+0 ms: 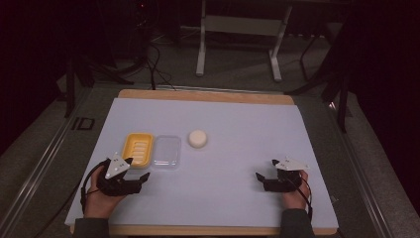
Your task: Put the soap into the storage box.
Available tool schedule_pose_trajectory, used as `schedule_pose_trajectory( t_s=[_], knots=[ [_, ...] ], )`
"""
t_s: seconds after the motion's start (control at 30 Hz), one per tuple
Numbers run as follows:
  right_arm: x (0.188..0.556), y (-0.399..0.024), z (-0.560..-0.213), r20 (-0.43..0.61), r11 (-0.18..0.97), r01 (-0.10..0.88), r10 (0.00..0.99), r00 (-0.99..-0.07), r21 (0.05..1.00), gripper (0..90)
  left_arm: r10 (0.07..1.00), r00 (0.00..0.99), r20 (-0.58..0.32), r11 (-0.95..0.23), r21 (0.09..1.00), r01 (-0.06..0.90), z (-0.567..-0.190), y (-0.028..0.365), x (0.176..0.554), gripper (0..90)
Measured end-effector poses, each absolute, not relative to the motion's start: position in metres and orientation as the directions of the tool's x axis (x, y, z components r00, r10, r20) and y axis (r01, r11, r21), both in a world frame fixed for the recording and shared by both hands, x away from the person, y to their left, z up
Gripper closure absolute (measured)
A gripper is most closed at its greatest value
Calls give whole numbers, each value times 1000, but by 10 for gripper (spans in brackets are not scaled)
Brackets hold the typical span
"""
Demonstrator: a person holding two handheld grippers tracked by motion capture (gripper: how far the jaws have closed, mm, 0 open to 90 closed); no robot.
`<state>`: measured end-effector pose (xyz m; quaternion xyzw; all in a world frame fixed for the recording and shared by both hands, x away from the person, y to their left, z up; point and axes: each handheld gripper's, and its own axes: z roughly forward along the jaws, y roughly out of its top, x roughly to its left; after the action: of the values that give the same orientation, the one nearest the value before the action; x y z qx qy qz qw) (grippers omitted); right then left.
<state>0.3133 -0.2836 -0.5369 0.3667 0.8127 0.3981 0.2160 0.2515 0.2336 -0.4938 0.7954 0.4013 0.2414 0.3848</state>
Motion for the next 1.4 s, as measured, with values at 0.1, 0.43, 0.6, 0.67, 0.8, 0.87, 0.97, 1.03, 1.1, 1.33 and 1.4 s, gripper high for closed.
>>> schedule_pose_trajectory(
  t_s=[0.1,0.43,0.6,0.67,0.8,0.87,0.97,1.03,1.1,1.33,1.4],
  knots=[
    [313,-285,-537,-52,404,421,768,-638,812,154,817,573,67,-387,801,457,-496,232,255,229],
    [313,-285,-536,-49,401,418,767,-640,815,153,783,621,44,-407,791,457,-497,222,264,244],
    [312,-285,-536,-58,406,412,766,-640,816,154,775,631,45,-392,817,423,-489,214,274,243],
    [311,-285,-536,-60,405,409,766,-640,818,153,771,635,49,-392,822,412,-485,210,280,241],
    [311,-285,-536,-59,401,407,768,-638,821,153,764,644,49,-394,826,404,-479,202,292,221],
    [311,-285,-536,-59,403,408,767,-639,819,153,757,651,50,-402,822,404,-477,197,298,222],
    [311,-285,-536,-61,405,407,766,-640,818,154,749,661,48,-414,813,410,-476,190,308,221],
    [311,-285,-536,-59,403,407,766,-640,820,154,747,663,45,-420,805,418,-477,186,314,222],
    [311,-285,-536,-59,403,406,766,-641,820,154,748,663,45,-425,800,425,-478,183,320,222],
    [311,-284,-536,-61,407,406,764,-642,818,154,746,665,32,-424,793,437,-480,175,337,222],
    [311,-284,-536,-59,406,409,765,-641,817,154,743,669,37,-432,790,436,-482,172,341,221]
  ],
)
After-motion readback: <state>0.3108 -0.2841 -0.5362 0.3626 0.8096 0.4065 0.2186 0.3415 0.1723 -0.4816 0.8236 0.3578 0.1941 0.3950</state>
